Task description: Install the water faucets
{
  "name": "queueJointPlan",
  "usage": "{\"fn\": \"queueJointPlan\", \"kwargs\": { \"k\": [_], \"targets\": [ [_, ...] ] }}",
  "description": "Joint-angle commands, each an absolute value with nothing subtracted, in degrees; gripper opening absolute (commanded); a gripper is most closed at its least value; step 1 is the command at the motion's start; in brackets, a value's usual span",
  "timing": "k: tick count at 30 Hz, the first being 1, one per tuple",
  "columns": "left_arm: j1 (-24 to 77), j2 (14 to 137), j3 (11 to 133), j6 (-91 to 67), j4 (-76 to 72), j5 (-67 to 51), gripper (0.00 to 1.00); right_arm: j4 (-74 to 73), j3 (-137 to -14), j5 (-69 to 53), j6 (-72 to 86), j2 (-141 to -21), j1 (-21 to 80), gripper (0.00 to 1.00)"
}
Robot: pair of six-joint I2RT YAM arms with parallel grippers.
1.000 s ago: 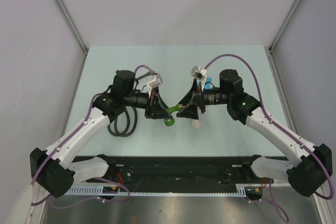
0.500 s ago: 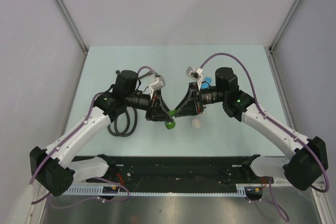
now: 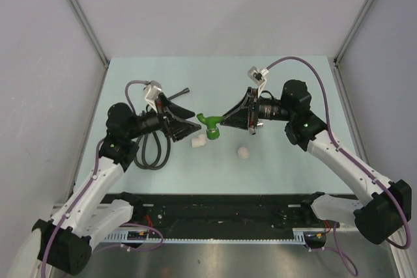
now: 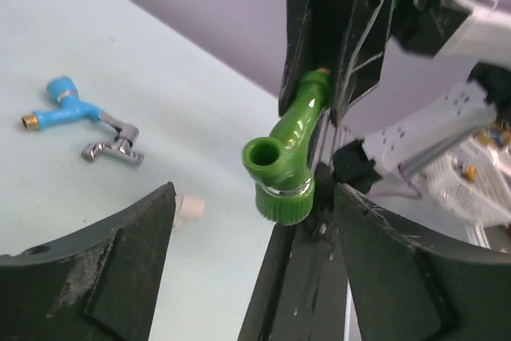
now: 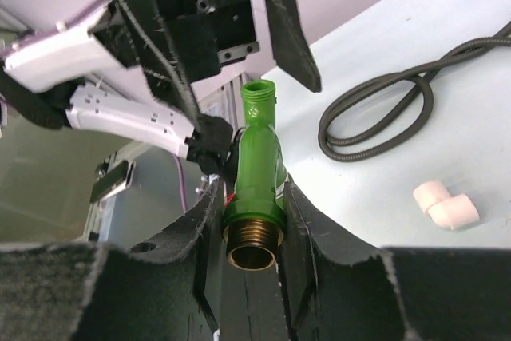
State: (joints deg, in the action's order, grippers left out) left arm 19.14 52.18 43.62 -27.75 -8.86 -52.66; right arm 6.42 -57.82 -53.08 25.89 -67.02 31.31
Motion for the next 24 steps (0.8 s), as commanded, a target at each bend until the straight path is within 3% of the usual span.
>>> {"fn": "queueJointPlan", "kwargs": {
  "k": [1, 7, 13, 24],
  "targets": [
    [19.16, 48.08, 37.12, -48.14, -32.58, -40.89, 0.86, 15.11, -59.68, -46.85, 35.31, -66.01, 31.73, 0.0],
    [19.16, 45.09, 27.17, -62.57, -48.95, -26.65, 0.89, 20.82, -58.19, -41.4, 41.74, -66.53, 33.57, 0.0],
    [21.35, 46.49, 27.33, -63.19, -49.91, -25.58, 0.9, 27.51, -56.34, -40.25, 47.28, -68.11, 35.94, 0.0],
    [23.2, 47.29, 28.21, -61.36, -52.83, -28.04, 0.87, 24.79, -56.08, -37.44, 47.55, -67.85, 38.41, 0.0]
  ]
}}
